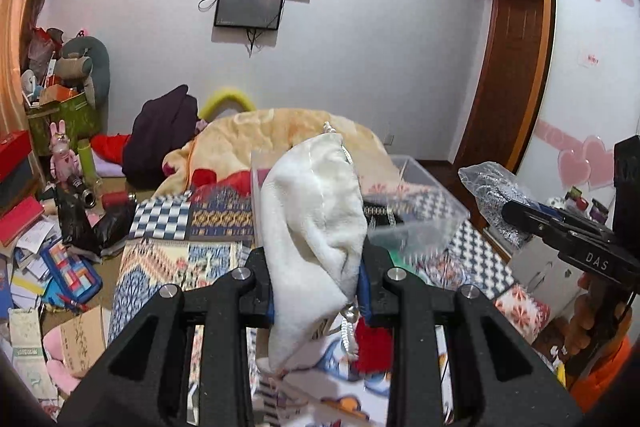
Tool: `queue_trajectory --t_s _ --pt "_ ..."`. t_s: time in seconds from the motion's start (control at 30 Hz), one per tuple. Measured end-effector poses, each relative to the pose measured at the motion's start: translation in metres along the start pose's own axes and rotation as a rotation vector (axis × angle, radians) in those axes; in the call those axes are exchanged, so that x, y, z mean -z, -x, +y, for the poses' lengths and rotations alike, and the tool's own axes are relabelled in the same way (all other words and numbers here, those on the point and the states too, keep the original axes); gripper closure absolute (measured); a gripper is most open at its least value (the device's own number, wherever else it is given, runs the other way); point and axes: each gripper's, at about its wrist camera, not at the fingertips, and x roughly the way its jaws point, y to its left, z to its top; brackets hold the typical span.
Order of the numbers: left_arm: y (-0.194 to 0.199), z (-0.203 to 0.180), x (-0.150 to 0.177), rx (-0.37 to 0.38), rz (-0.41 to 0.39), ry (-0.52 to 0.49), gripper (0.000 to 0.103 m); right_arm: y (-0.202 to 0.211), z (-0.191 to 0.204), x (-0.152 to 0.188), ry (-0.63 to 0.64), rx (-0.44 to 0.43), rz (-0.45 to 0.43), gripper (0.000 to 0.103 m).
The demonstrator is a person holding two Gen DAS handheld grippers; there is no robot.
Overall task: Organize soft objects
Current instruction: 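Carry both items over the clear box and open both tools to drop them in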
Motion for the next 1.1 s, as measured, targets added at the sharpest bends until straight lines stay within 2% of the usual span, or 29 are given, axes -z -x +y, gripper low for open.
queue_trajectory --t_s 0.2,0.4,0.53,0.8,1.1 --pt "-0.015 -0.009 -0.022 -0.01 -0.024 -0.026 0.074 -0.01 0.0 -0.016 0.005 -0.001 -0.036 0.066" --pt "-0.043 -0.017 -0.033 -0.023 -0.001 -0.051 0.073 -0.03 0.0 -0.027 0.009 0.005 -0.036 0.066" --pt "-0.069 -0.021 -0.033 -0.036 0.047 -0.06 0.073 -0.046 -0.003 -0.028 0.01 0.015 -0.006 0.066" --pt "-0.115 -0.023 -0.033 -0.015 0.137 -0.045 0.073 -0.083 -0.01 -0.024 0.012 0.039 0.081 0.066" --pt "-0.151 -0.028 -0.025 -0.026 0.217 -0.069 0.073 -0.115 -0.016 -0.015 0.006 0.042 0.188 0.066"
